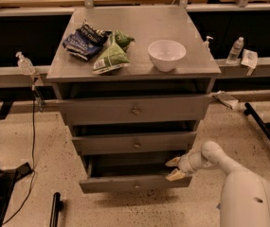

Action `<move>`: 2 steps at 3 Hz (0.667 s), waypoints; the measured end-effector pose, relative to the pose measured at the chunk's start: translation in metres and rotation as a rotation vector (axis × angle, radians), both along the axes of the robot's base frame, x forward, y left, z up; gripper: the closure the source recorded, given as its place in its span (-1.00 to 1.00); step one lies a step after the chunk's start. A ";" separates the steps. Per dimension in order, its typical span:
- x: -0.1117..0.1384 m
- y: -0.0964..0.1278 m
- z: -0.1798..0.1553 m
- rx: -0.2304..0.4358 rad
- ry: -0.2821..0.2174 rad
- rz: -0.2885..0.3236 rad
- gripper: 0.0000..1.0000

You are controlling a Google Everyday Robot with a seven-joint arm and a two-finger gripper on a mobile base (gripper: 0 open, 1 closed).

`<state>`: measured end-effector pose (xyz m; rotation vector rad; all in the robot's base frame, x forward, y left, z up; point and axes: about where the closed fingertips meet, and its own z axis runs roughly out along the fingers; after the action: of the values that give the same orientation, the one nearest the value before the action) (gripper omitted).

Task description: Open bottom drawer

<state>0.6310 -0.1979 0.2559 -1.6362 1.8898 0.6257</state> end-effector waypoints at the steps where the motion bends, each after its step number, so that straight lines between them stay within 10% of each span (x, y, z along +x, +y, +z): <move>1: 0.015 -0.005 -0.010 -0.025 -0.017 -0.024 0.44; 2: 0.031 -0.009 -0.028 -0.047 -0.034 -0.057 0.99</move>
Offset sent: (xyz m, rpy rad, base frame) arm 0.0499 -0.0227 -0.0350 -0.0615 -0.0622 -0.1007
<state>0.6622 -0.2071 0.2278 -1.6053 1.9328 0.5302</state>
